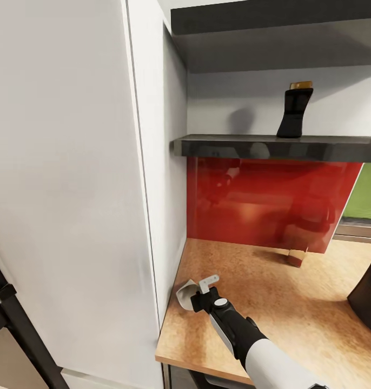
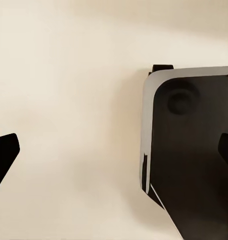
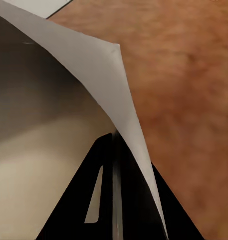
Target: Set up a coffee station on the kitchen countertop: keep the coffee maker on the countertop, move the bottle of coffee from the kitchen shelf to the counter next to the coffee maker, place a paper coffee filter on top of the coffee maker, put the saucer next to the coffee maker with the coffee cup on the saucer, and place the electric kettle next to the coffee maker.
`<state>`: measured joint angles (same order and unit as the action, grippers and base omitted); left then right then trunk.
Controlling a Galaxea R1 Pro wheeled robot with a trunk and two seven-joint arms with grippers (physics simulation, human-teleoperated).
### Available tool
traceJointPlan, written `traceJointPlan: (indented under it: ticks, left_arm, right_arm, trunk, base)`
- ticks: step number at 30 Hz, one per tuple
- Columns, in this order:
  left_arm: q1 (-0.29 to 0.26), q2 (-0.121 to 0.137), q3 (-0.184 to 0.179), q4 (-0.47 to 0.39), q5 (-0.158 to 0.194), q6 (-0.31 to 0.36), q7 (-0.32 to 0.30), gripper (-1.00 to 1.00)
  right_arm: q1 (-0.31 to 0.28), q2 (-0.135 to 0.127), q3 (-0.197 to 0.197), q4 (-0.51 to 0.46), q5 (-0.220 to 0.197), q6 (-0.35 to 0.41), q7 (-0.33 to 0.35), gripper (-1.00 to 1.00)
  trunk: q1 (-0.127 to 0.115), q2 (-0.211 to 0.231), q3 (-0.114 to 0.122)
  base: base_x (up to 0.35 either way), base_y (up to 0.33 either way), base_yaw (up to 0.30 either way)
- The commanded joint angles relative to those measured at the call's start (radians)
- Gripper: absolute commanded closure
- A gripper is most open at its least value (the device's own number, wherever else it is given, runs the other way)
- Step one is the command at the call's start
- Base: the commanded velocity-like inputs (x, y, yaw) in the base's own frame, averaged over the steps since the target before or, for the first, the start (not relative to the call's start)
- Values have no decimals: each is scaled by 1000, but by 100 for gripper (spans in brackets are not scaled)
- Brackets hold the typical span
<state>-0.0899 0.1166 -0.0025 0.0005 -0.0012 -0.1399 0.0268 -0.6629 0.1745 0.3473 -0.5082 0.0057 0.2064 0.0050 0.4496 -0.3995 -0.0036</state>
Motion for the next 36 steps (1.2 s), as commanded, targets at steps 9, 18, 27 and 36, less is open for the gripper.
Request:
traceJointPlan:
  ticks: [9,18,27,36]
  left_arm:
    - [0,0,-1,1,0,-4,2,-100]
    - [0,0,-3,-1,-2,-4,1,-100]
    - [-1,0,-4,-6,-5,-7,1,-100]
    - [-2,0,-2,-11,-5,-8,1,-100]
  right_arm:
    - [0,0,-3,-8,-3,6,1,100]
    - [0,0,-10,-178,-1,15,-2,100]
    - [0,-16,-27,-355,-1,46,-8,100]
    - [0,-50,-144,-496,-1,104,-4,100]
  trunk:
    - [0,0,-1]
    - [0,0,-1]
    - [0,0,-1]
    - [0,0,-1]
  base:
    - [0,0,0]
    - [0,0,0]
    - [0,0,0]
    - [0,0,0]
